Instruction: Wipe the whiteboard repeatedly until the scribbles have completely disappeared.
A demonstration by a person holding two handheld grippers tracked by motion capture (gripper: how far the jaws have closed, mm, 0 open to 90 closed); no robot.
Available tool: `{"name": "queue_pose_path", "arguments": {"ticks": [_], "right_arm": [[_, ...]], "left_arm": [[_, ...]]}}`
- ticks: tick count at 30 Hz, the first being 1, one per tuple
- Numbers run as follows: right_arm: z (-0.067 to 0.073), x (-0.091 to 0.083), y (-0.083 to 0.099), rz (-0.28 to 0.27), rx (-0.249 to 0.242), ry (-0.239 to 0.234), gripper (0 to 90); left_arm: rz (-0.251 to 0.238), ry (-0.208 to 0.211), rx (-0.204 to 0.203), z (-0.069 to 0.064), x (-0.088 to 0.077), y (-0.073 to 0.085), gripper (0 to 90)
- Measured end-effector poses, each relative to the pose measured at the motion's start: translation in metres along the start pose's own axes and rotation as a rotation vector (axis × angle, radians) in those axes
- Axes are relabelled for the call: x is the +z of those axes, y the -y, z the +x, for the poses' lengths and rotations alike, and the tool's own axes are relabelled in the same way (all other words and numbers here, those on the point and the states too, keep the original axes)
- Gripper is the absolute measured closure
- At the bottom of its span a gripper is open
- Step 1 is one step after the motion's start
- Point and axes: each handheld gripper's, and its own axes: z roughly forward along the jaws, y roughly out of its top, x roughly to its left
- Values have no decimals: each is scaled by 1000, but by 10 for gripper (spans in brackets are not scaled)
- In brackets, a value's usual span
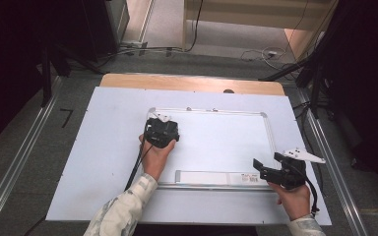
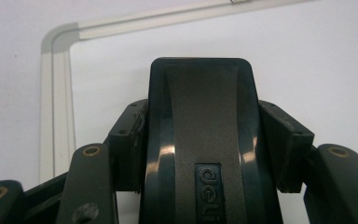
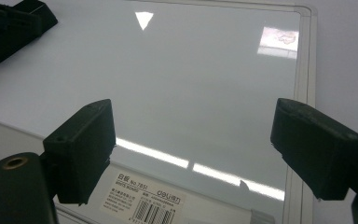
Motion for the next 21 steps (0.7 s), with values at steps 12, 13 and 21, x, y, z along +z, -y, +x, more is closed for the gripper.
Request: {"name": "queue_pose_path", "arguments": {"ticks": [12, 13, 21], "right_arm": [[0, 1, -1, 0, 0, -5, 125], [0, 1, -1, -1, -1, -5, 125], [0, 1, -1, 0, -3, -6, 126]], "left_arm": [[14, -30, -16, -6, 23, -25, 420], [13, -23, -14, -9, 23, -24, 420], [16, 17, 29, -31, 11, -11, 420]]}}
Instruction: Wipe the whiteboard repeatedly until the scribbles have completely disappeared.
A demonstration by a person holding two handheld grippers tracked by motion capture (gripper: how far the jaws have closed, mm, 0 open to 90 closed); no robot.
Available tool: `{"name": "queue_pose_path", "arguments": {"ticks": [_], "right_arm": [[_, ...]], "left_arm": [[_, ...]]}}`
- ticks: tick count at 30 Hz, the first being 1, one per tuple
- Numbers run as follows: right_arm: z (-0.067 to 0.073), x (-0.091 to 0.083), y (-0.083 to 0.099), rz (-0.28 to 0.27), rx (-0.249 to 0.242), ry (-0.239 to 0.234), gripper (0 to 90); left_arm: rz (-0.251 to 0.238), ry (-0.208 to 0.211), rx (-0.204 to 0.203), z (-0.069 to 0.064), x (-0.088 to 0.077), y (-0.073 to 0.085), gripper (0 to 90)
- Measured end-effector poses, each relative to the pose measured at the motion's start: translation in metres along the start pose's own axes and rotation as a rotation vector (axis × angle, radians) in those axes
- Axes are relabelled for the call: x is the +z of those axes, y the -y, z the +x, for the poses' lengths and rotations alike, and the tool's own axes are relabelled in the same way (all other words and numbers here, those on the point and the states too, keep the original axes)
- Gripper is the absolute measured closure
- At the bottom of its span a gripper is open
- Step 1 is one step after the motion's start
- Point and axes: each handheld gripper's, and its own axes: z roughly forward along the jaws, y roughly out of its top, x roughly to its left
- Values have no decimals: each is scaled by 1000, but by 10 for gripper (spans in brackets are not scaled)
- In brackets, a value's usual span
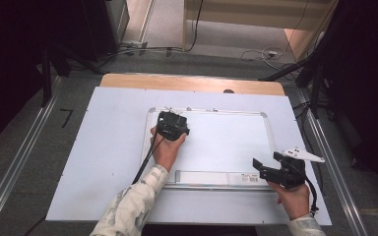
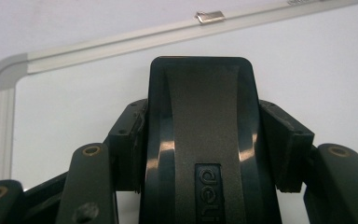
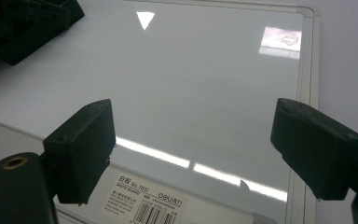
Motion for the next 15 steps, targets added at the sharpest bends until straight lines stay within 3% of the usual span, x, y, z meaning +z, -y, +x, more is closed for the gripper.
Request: {"name": "queue_pose_path", "arguments": {"ticks": [9, 15], "right_arm": [[2, 0, 1, 3, -3, 5, 126], [1, -1, 1, 3, -2, 6, 125]], "left_arm": [[-7, 28, 16, -15, -25, 27, 420], [-9, 38, 25, -12, -34, 36, 420]]}}
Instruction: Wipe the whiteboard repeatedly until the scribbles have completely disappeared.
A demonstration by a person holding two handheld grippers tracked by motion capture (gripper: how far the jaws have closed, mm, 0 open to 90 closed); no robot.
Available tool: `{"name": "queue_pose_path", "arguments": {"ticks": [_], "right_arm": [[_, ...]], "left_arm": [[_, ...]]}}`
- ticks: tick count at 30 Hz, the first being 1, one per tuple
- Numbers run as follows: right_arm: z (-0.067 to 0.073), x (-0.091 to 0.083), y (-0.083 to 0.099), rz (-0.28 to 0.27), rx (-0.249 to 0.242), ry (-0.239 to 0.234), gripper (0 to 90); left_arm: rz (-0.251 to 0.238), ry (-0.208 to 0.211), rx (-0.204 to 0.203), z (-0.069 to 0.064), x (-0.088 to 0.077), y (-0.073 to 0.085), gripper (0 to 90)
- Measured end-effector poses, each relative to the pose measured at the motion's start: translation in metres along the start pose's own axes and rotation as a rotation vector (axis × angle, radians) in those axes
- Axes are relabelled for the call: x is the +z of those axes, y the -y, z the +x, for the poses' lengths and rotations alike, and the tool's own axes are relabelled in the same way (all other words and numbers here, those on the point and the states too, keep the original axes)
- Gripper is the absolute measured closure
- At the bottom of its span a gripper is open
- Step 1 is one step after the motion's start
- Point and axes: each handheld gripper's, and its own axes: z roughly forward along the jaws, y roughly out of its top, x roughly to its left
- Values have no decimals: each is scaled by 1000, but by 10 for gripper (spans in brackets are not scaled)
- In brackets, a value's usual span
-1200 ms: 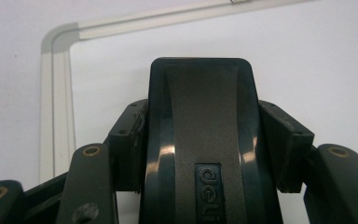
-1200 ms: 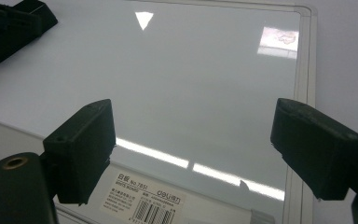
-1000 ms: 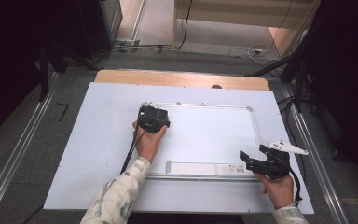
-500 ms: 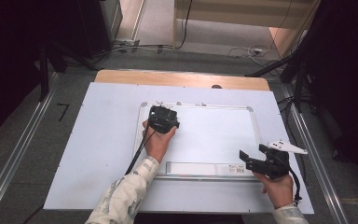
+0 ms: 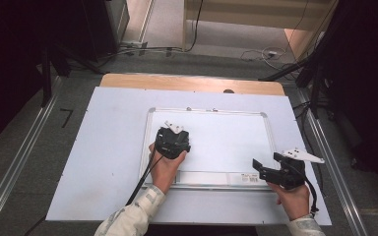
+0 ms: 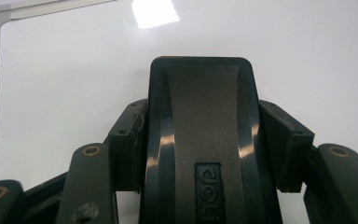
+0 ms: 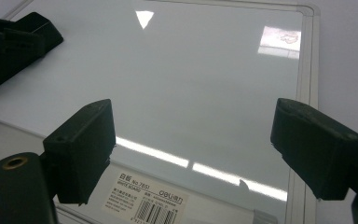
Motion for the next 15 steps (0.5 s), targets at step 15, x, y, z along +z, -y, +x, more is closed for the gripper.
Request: {"name": "queue_pose_path", "arguments": {"ticks": [15], "right_arm": [[-1, -2, 0, -5, 6, -1, 126]], "left_arm": [[-1, -54, -53, 33, 13, -15, 419]]}}
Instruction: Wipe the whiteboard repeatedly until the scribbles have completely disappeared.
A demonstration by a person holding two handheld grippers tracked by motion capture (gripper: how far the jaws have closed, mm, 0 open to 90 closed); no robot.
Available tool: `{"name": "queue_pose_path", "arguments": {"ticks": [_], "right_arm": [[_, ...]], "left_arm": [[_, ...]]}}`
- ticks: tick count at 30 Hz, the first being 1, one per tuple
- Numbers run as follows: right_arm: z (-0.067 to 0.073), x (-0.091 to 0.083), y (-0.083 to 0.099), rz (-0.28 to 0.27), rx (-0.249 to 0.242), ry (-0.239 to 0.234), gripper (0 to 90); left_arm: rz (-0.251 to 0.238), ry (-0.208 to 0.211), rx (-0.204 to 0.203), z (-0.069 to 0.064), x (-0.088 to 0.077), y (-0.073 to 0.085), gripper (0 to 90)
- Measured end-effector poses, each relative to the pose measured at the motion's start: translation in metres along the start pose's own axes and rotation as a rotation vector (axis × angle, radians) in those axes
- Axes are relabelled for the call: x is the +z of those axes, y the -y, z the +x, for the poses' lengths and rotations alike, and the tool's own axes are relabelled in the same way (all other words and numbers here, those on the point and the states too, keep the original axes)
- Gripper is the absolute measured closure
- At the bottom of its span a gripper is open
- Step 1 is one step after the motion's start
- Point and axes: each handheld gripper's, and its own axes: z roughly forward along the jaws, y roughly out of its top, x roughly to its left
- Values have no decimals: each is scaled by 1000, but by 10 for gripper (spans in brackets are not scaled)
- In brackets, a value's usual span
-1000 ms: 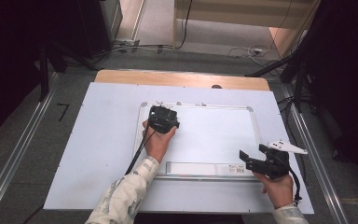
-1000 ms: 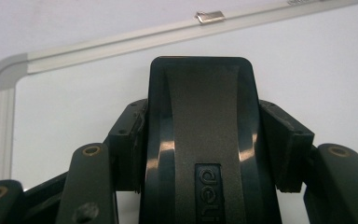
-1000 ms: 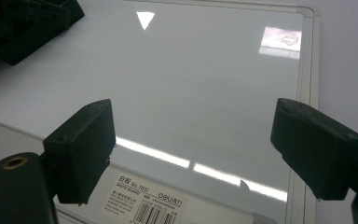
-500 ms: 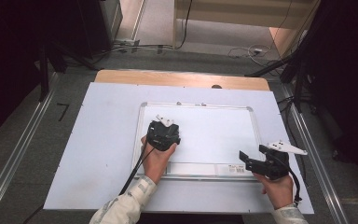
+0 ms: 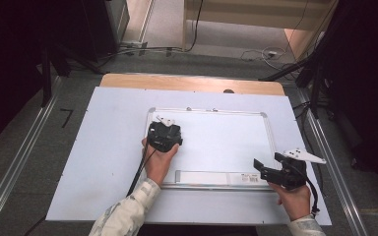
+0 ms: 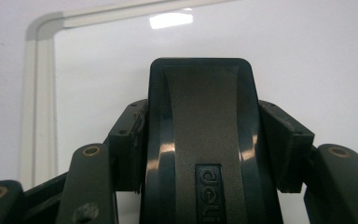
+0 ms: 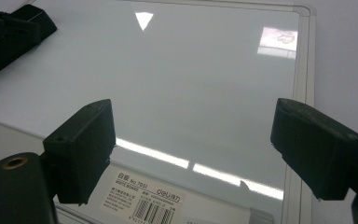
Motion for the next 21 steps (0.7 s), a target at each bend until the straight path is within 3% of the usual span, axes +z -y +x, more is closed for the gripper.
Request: {"name": "queue_pose_path", "arguments": {"ticks": [3, 11, 16, 21], "right_arm": [[0, 0, 0, 1, 1, 0, 126], [0, 1, -1, 3, 0, -2, 125], [-1, 1, -1, 1, 0, -4, 125], [0, 1, -1, 2, 2, -3, 126]], "left_arm": [[-1, -15, -14, 5, 8, -8, 419], [19, -22, -24, 0, 18, -21, 419], [32, -6, -31, 0, 17, -23, 419], [29, -18, -8, -4, 16, -20, 418]]}}
